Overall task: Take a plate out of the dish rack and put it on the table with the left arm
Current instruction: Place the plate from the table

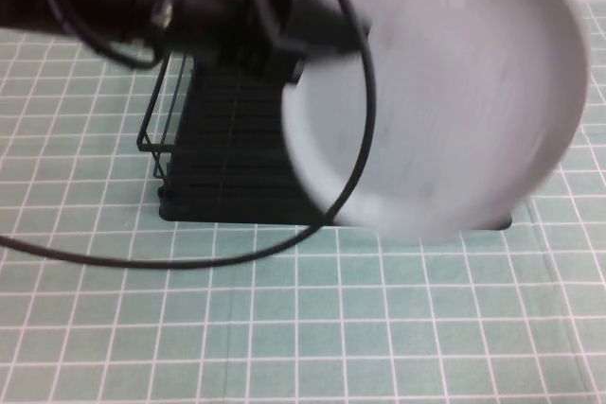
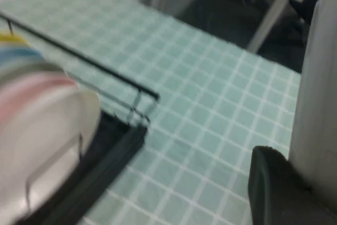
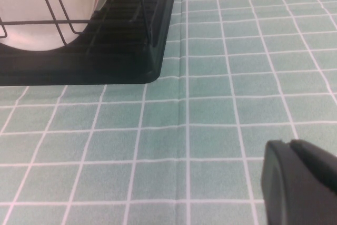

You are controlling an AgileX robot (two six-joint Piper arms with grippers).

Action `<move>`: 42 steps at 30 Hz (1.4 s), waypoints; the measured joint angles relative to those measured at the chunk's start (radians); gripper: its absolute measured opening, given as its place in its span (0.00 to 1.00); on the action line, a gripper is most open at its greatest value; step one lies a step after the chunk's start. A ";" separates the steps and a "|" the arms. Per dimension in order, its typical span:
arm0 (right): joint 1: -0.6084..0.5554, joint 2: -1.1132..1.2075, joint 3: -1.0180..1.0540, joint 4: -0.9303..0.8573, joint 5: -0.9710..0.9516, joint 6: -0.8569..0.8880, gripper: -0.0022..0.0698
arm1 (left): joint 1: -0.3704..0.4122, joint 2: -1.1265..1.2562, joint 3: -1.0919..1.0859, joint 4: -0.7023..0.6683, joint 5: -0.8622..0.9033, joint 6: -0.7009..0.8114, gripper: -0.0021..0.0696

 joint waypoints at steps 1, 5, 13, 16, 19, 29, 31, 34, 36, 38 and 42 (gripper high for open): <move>0.000 0.000 0.000 0.000 0.000 0.000 0.00 | 0.004 0.000 0.011 0.026 0.050 -0.060 0.12; 0.000 0.000 0.000 0.000 0.000 0.000 0.00 | 0.011 0.000 0.155 0.034 0.108 -0.161 0.12; 0.000 0.000 0.000 0.000 0.000 0.000 0.00 | 0.011 0.002 0.605 -0.049 -0.085 -0.135 0.12; 0.000 0.000 0.000 0.000 0.000 0.000 0.00 | 0.011 0.002 0.684 -0.080 -0.216 -0.122 0.12; 0.000 0.000 0.000 0.000 0.000 0.000 0.00 | 0.011 0.002 0.695 -0.104 -0.305 -0.120 0.12; 0.000 0.000 0.000 0.000 0.000 0.000 0.00 | 0.011 0.008 0.697 -0.123 -0.421 -0.071 0.25; 0.000 0.000 0.000 0.000 0.000 0.000 0.00 | 0.011 0.027 0.697 -0.125 -0.427 -0.067 0.40; 0.000 0.000 0.000 0.000 0.000 0.000 0.00 | 0.011 0.069 0.697 -0.108 -0.446 -0.066 0.63; 0.000 0.000 0.000 0.000 0.000 0.000 0.00 | 0.011 0.085 0.697 -0.064 -0.467 -0.068 0.70; 0.000 0.000 0.000 0.000 0.000 0.000 0.00 | 0.011 0.088 0.697 0.008 -0.485 -0.093 0.72; 0.000 0.000 0.000 0.000 0.000 0.000 0.00 | 0.011 0.049 0.697 0.259 -0.498 -0.259 0.70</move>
